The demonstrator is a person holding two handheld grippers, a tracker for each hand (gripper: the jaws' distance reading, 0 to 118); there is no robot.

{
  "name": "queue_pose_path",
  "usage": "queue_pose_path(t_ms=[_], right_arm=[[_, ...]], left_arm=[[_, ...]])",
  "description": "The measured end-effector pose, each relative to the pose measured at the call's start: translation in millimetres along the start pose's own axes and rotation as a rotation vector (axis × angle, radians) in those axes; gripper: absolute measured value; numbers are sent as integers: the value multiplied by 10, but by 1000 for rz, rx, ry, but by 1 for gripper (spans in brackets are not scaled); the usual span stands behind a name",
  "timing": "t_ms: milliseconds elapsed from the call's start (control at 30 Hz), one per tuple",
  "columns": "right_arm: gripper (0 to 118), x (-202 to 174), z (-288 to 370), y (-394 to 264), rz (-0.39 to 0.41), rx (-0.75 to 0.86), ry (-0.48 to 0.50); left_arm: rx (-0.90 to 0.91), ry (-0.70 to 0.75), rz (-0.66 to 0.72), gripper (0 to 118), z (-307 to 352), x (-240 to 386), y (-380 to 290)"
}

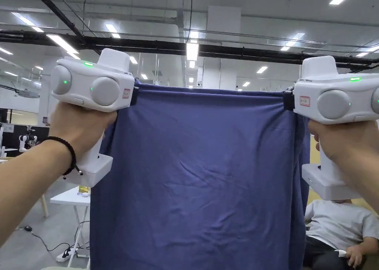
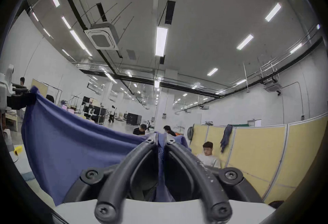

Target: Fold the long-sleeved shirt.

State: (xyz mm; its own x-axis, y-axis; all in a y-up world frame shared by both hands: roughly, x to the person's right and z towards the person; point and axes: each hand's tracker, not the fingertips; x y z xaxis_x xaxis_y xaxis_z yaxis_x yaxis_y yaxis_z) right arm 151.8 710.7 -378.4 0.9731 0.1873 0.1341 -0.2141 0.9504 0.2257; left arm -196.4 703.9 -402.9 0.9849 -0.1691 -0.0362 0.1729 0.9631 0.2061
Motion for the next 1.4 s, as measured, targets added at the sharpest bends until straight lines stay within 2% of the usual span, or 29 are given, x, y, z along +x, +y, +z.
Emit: queue_pose_path(t_ms=[433,800,967,1133,1267,1300,1400], right_arm=[[8,-212,-1350,-144,53,11,-66],[8,-306,-2424,-649,5,20,-98],[8,-391,-2700,-1365,-19,-51,-75],[8,-560,-2712,-2447,-52,-203,-30],[8,-688,-2456,-3325,-94,-328,29],[8,-729,-2346,-3557,-80,-364,30],[8,-817,-1969,-4200,-114,-478,83]], left_arm=[[17,58,-65,0,-1339,177,-248],[41,91,-58,0,-2400,423,-668],[-2,78,-42,0,-2710,582,-1263],[-142,43,-10,0,-2770,825,-2273],[-275,-5,30,0,-2530,926,-3179],[-325,-11,50,0,-2423,929,-3418],[-444,-40,96,0,-1987,943,-4101]])
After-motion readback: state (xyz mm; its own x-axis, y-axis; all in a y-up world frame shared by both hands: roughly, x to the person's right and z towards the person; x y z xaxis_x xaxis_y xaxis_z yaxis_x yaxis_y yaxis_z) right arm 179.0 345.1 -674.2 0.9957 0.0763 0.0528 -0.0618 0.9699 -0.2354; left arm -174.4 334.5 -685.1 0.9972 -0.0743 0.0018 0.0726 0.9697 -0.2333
